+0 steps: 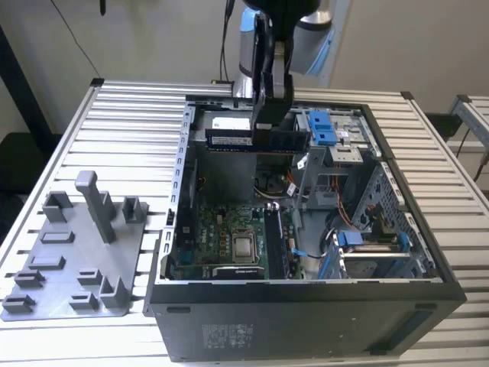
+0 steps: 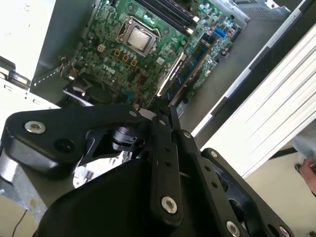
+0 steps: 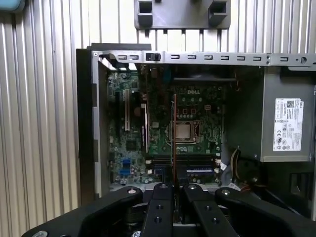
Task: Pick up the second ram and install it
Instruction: 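Pick up the second ram and move it above second insertion slot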
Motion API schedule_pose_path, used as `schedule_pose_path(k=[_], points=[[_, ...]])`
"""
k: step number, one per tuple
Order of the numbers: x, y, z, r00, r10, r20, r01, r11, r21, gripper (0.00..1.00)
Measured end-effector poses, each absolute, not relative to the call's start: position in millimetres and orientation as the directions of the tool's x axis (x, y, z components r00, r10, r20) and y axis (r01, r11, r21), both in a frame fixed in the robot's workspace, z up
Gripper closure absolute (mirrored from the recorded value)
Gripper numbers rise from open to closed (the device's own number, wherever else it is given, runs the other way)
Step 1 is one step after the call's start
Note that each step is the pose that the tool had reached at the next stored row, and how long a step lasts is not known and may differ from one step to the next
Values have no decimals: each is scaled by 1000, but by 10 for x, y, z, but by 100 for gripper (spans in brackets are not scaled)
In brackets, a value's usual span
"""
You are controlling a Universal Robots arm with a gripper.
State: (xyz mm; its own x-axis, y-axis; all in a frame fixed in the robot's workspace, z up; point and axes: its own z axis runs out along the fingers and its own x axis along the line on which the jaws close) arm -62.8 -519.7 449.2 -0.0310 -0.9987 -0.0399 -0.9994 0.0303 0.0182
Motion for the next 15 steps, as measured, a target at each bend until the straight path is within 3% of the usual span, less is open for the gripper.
schedule_pose_path(k=[15], points=[[-313, -5196, 4452, -66, -996, -53, -998, 65, 19, 86]])
